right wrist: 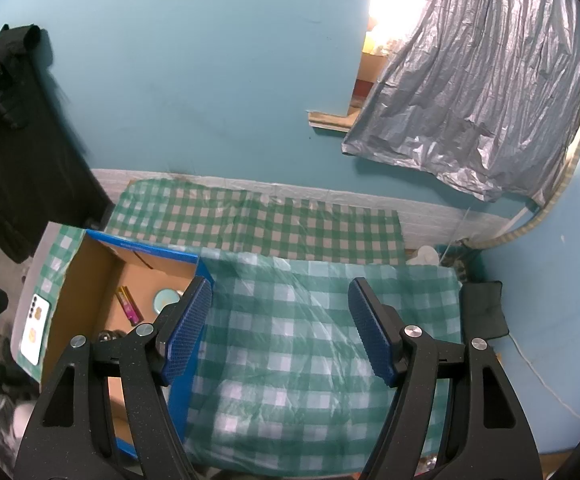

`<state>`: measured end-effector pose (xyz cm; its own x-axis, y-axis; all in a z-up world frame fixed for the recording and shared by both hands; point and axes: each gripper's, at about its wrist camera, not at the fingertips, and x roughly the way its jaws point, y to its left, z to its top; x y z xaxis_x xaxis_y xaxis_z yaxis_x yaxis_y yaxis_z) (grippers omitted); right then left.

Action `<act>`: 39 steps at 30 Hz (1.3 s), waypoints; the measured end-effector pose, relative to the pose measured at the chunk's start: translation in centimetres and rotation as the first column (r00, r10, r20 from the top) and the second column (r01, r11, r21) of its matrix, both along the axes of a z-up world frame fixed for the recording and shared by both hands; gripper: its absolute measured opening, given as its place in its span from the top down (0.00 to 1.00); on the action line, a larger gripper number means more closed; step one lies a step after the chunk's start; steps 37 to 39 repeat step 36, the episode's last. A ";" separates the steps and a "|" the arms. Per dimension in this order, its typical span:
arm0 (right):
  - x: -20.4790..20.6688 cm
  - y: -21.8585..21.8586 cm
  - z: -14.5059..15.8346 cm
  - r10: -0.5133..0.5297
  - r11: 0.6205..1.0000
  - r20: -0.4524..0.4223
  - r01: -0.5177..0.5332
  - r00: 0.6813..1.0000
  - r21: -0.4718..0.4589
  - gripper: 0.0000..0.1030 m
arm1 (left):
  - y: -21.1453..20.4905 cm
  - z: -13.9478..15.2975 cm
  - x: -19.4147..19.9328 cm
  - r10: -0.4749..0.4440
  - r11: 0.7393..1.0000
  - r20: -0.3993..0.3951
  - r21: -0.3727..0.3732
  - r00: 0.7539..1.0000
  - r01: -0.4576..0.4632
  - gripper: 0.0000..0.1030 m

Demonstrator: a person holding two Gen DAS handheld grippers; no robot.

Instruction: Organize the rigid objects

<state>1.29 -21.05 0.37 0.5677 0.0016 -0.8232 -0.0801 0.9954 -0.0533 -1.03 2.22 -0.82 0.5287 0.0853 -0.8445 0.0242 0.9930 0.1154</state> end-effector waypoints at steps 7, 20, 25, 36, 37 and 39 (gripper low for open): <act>-0.1 -0.1 -0.1 -0.002 1.000 -0.003 0.002 1.000 -0.001 0.31 | -0.1 -0.1 -0.1 -0.001 1.000 -0.006 0.000 1.000 0.001 0.06; -0.5 -0.4 -0.1 -0.001 1.000 -0.005 0.001 1.000 -0.003 0.31 | -0.1 0.0 -0.4 0.001 1.000 -0.004 0.012 1.000 -0.001 0.06; -0.4 -0.3 -0.1 -0.001 1.000 -0.005 0.001 1.000 -0.004 0.31 | 0.1 0.0 -0.3 0.000 1.000 -0.008 -0.002 1.000 0.000 0.06; -0.7 -0.5 -0.2 0.005 1.000 -0.011 -0.005 1.000 -0.005 0.31 | -0.1 -0.2 -0.3 -0.004 1.000 -0.015 0.014 1.000 0.004 0.06; -0.7 -0.5 -0.2 0.005 1.000 -0.011 -0.005 1.000 -0.005 0.31 | -0.1 -0.2 -0.3 -0.004 1.000 -0.015 0.014 1.000 0.004 0.06; -0.7 -0.5 -0.2 0.005 1.000 -0.011 -0.005 1.000 -0.005 0.31 | -0.1 -0.2 -0.3 -0.004 1.000 -0.015 0.014 1.000 0.004 0.06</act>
